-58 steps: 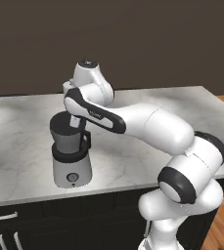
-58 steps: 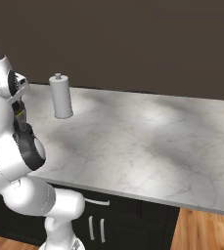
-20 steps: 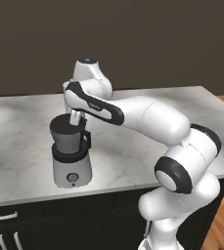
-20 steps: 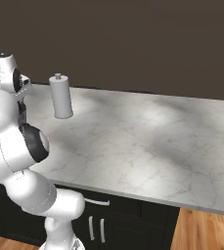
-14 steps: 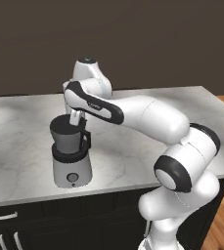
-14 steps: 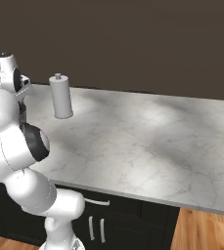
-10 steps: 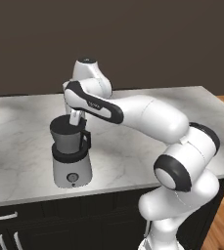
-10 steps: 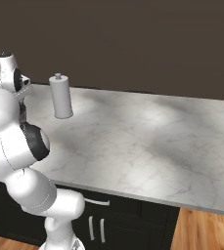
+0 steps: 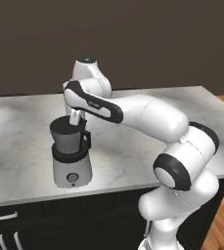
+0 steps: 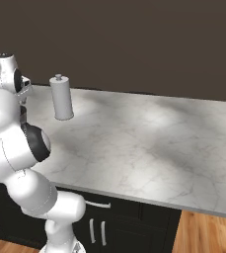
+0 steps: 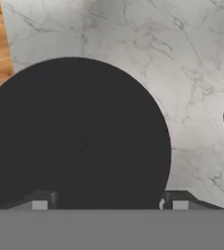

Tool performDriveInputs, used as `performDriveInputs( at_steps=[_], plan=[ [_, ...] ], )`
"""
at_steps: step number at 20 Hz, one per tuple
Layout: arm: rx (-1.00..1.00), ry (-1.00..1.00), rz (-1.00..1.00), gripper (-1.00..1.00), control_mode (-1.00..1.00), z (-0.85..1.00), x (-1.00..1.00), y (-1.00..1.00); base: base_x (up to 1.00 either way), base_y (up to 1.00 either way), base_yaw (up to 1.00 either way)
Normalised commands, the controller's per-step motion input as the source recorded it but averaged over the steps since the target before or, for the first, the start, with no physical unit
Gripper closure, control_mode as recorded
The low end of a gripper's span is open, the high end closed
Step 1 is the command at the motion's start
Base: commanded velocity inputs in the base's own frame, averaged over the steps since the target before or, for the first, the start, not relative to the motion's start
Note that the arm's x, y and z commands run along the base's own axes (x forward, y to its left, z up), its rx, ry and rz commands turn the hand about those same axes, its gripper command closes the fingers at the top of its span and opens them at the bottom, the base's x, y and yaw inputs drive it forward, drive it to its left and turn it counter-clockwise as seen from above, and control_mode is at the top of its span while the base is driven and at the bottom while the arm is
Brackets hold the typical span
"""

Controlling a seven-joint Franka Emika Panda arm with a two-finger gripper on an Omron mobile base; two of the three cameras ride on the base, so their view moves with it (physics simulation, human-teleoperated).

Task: Grab the garlic and lemon from the fridge, place them in the blender, close the lid, and turn on the blender to create a marinade.

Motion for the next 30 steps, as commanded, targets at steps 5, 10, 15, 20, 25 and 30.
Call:
performDriveInputs(
  at_steps=[5, 10, 15, 20, 25, 30],
  plan=[
    [0.00, -0.06, 0.00, -1.00, -1.00, 0.00, -0.01, 0.00, 0.00, 0.00, 0.00],
    [0.00, -0.10, 0.00, -1.00, -1.00, 0.42, -0.25, 0.00, 0.00, 0.00, 0.00],
    [0.00, -0.13, 0.00, -1.00, -1.00, 0.73, -0.52, 0.00, 0.00, 0.00, 0.00],
    [0.00, -0.27, -0.02, -1.00, -1.00, 0.22, -0.85, 0.00, 0.00, 0.00, 0.00],
    [0.07, -0.29, -0.25, -1.00, -1.00, -0.37, -1.00, 0.00, 0.00, 0.00, 0.00],
    [0.19, -0.23, -0.38, -1.00, -1.00, -0.67, -1.00, 0.00, 0.00, 0.00, 0.00]
  ],
)
